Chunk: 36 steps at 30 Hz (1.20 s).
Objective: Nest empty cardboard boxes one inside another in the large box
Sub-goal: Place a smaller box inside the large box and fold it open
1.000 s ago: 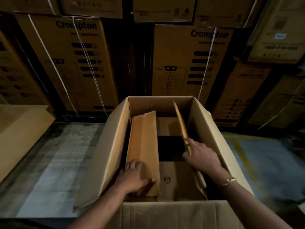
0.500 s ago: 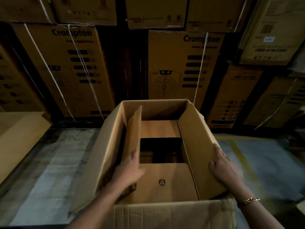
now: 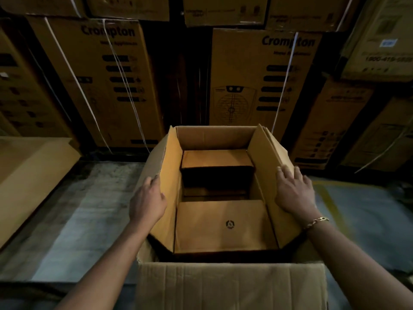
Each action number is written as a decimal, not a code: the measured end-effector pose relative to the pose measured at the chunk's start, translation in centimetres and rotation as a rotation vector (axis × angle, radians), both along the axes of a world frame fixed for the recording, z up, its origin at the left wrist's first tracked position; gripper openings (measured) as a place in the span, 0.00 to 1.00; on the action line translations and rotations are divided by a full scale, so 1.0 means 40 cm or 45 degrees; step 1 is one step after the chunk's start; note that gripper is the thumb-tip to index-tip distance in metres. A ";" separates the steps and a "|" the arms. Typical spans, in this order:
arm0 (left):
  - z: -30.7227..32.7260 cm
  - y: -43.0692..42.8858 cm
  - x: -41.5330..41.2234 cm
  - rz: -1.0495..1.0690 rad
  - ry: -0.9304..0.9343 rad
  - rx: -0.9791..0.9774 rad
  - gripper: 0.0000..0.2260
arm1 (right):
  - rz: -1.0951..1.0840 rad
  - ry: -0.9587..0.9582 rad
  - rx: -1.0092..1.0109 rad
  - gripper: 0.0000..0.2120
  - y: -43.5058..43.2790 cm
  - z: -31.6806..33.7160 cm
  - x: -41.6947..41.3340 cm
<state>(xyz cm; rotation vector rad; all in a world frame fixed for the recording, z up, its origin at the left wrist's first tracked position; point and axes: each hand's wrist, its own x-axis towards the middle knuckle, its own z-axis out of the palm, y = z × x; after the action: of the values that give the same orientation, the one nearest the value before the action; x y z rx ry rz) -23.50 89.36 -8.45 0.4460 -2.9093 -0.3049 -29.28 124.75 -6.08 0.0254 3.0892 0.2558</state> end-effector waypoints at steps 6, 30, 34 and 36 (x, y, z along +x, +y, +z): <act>-0.004 -0.021 0.003 -0.055 -0.008 -0.081 0.26 | 0.339 -0.261 0.135 0.34 -0.140 -0.127 -0.036; -0.033 0.083 0.147 -0.165 -0.223 0.354 0.39 | 0.232 -0.273 -0.338 0.39 0.100 -0.013 0.300; -0.033 0.112 0.157 -0.150 -0.294 0.470 0.30 | 0.085 -0.142 -0.652 0.38 0.093 -0.038 0.299; -0.030 0.122 0.158 -0.115 -0.303 0.423 0.28 | 0.050 -0.008 -0.851 0.37 0.075 -0.050 0.296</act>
<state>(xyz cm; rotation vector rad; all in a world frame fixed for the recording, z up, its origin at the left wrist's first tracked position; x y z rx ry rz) -17.18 94.26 -9.65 0.4237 -3.1229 -0.8082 -17.45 127.75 -8.09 -0.0576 2.9961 -0.7690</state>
